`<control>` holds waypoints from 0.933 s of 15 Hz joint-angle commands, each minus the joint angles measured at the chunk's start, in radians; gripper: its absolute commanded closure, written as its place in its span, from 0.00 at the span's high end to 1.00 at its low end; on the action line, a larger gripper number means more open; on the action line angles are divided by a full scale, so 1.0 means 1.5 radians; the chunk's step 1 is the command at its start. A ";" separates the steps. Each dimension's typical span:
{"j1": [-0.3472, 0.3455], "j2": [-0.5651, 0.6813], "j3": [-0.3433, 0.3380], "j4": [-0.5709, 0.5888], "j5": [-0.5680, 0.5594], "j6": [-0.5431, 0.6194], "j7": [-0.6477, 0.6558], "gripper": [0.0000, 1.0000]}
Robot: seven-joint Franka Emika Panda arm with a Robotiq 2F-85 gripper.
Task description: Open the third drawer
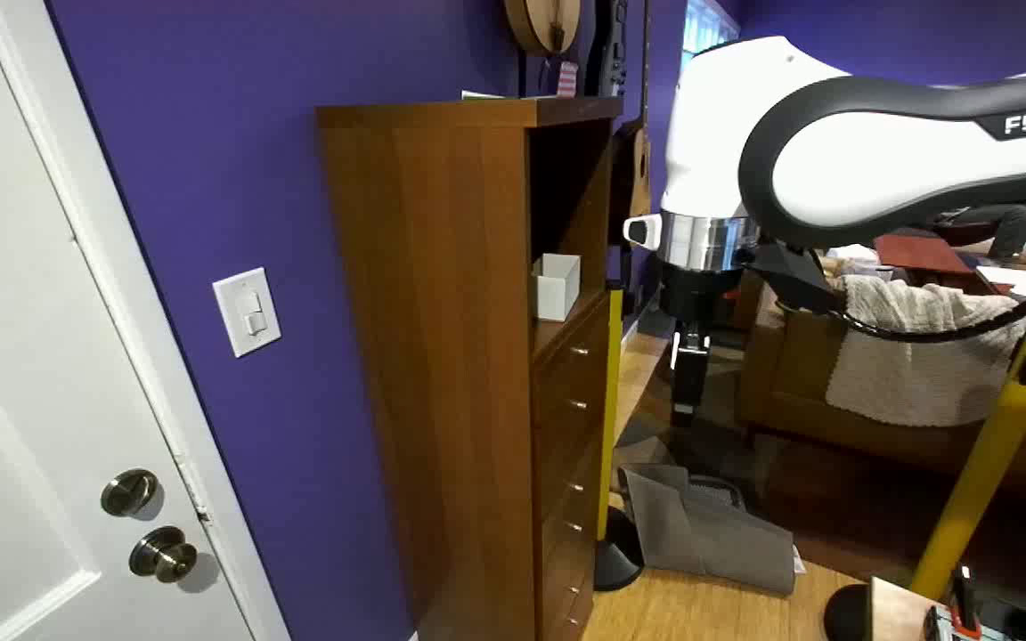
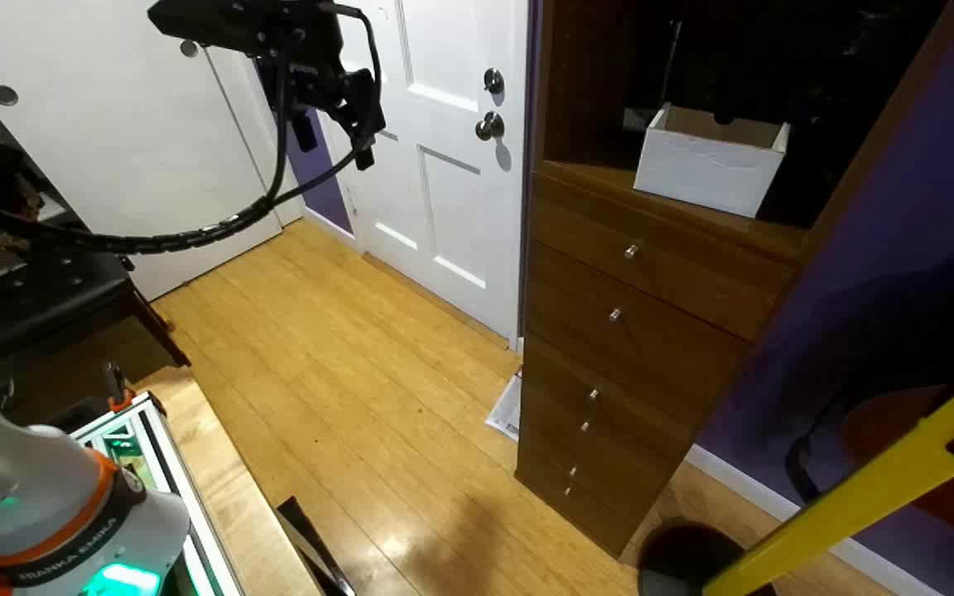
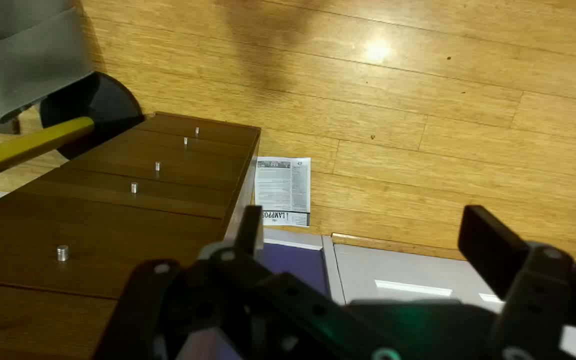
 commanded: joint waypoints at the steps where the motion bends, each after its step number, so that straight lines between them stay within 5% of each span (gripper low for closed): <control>1: 0.003 0.000 -0.002 0.001 -0.001 -0.001 0.001 1.00; 14: -0.017 0.025 -0.039 -0.045 -0.031 0.031 -0.053 1.00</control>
